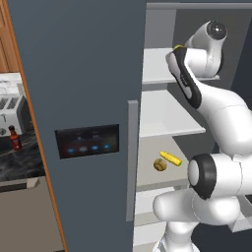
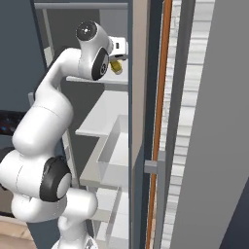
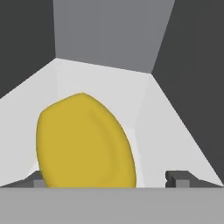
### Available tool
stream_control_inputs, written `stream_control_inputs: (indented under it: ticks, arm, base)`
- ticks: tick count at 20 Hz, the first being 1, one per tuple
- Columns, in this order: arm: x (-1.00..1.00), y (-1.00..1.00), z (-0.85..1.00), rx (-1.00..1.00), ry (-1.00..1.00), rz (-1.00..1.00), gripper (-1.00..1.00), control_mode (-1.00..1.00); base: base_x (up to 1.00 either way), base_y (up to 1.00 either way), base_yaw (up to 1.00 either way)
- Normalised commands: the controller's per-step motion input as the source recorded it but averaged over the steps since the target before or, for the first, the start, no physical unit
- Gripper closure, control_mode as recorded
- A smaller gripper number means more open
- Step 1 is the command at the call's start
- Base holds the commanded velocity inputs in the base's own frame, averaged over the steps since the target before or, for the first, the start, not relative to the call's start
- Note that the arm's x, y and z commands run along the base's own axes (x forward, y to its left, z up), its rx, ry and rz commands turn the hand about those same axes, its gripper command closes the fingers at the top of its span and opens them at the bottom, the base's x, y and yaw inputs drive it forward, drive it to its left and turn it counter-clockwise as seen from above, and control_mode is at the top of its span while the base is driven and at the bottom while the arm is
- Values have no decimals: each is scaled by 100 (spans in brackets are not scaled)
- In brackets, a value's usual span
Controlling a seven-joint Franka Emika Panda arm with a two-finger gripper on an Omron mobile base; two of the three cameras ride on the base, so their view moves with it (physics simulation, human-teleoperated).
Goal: Place the condiment bottle and mustard from the counter to the top shelf of the fridge. If the existing items in the fridge are on the top shelf, move them to other shelves.
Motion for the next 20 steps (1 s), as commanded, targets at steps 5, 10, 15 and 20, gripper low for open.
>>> stream_control_inputs:
  ticks: [5,10,15,20]
  arm:
    - [20,0,0,0,0,0,-100,-100]
    - [19,0,0,0,0,0,-100,-100]
    - [13,0,0,0,0,0,-100,-100]
    - [5,0,0,0,-1,0,-100,-100]
  base:
    - [0,0,0]
    - [0,0,0]
    - [0,0,0]
    - [0,0,0]
